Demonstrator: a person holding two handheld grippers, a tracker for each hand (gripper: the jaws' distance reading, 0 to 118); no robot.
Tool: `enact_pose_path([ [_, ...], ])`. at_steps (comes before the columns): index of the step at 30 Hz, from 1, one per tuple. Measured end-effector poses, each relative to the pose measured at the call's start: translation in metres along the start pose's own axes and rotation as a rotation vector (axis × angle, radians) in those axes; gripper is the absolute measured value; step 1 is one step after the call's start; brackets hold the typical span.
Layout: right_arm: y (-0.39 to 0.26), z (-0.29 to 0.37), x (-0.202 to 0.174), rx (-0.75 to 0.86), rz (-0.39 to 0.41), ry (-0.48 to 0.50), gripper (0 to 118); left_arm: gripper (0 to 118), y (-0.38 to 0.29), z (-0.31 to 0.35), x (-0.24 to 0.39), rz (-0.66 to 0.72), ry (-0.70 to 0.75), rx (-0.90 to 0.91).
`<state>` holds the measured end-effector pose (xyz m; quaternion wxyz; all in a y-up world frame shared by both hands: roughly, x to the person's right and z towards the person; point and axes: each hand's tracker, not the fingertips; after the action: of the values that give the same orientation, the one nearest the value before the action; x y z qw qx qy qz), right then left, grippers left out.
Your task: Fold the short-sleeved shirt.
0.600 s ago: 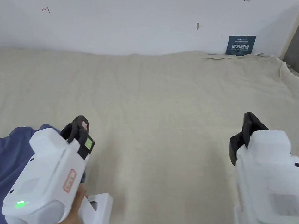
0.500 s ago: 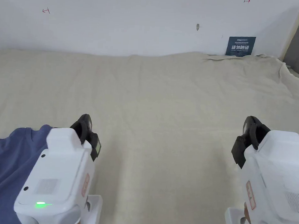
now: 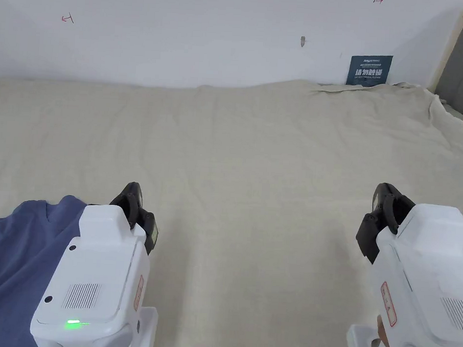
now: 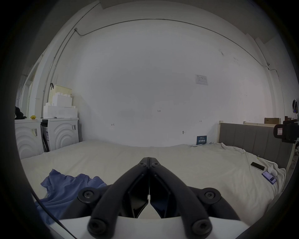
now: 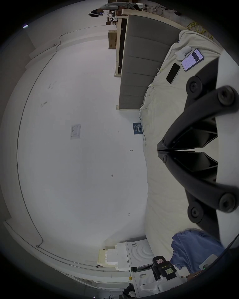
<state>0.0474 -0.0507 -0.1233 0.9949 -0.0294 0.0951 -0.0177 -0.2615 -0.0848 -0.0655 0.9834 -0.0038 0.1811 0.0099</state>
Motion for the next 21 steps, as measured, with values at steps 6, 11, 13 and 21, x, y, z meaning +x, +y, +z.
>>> enact_pose_path([
  [6, -0.0011, 0.0018, -0.0002, -0.002, 0.001, 0.002, 0, 0, 0.0, 0.0003, 0.0036, -0.016, -0.009, 0.007],
  [11, 0.0013, 0.0019, -0.0019, -0.003, 0.002, 0.005, 0, 0, -0.0004, -0.0001, 0.0041, -0.027, -0.011, 0.006],
  [13, 0.0028, 0.002, -0.0033, -0.002, 0.004, 0.001, 0, 0, -0.0005, 0.0003, 0.0033, -0.028, -0.014, 0.007],
  [21, 0.003, 0.001, 0.0002, -0.001, -0.002, -0.007, 0, 0, 0.0007, 0.0005, 0.0022, -0.018, -0.008, 0.01],
])
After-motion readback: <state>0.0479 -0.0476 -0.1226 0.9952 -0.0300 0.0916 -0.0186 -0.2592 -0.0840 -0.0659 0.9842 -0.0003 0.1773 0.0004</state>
